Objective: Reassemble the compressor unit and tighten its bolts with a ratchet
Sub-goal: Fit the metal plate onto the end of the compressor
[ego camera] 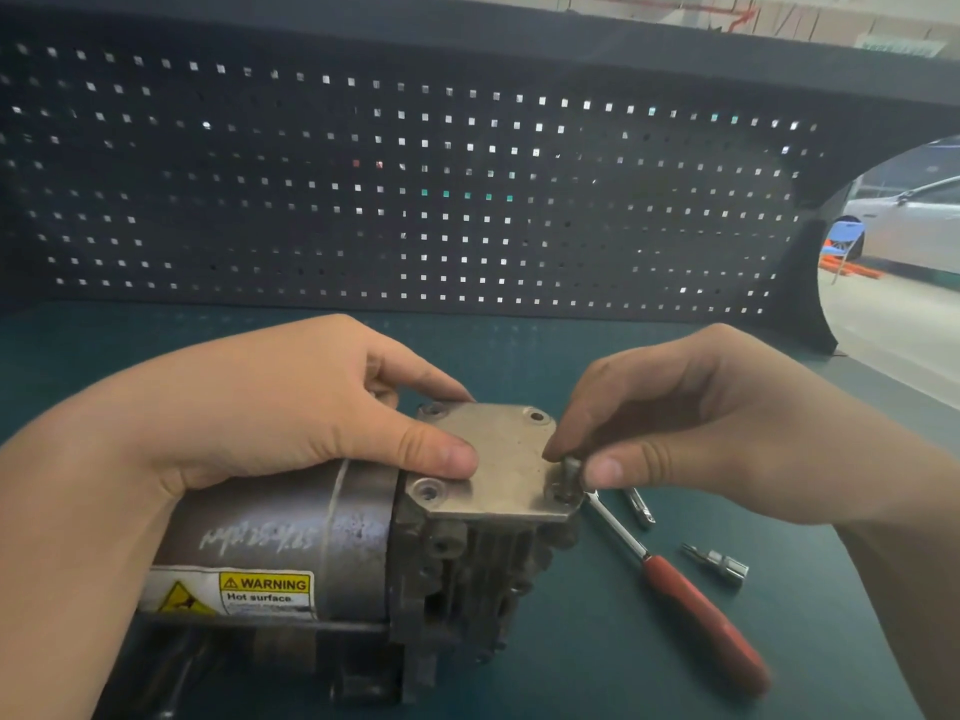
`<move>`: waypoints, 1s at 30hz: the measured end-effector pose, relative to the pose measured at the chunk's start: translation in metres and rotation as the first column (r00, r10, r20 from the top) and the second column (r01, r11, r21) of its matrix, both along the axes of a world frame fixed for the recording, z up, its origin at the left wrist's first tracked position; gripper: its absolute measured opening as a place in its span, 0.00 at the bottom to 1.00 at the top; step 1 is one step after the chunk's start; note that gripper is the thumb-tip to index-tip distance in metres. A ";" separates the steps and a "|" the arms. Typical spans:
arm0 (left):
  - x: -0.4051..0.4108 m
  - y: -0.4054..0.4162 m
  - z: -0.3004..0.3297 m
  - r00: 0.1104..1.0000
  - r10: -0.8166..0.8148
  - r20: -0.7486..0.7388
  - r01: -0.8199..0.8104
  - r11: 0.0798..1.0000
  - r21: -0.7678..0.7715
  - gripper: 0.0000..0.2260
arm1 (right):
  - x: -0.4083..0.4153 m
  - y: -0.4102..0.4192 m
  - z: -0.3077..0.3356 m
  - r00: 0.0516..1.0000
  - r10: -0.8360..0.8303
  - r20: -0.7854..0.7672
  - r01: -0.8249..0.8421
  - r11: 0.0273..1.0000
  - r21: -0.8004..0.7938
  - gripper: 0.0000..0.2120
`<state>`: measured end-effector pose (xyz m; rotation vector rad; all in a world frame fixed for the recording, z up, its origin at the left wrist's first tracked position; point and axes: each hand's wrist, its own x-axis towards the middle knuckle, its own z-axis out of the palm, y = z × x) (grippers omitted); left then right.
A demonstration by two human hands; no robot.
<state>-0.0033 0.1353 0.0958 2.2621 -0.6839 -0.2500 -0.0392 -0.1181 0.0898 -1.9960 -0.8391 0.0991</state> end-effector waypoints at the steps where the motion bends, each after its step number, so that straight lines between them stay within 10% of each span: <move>1: 0.000 0.000 0.000 1.000 0.001 0.003 -0.001 1.000 0.001 0.30 | 0.000 0.000 0.000 1.000 -0.003 0.003 0.003 1.000 -0.011 0.08; 30: -0.002 0.000 0.001 1.000 -0.022 -0.006 0.022 0.999 -0.039 0.28 | -0.010 0.008 -0.003 0.914 -0.093 0.394 0.174 0.969 -0.177 0.12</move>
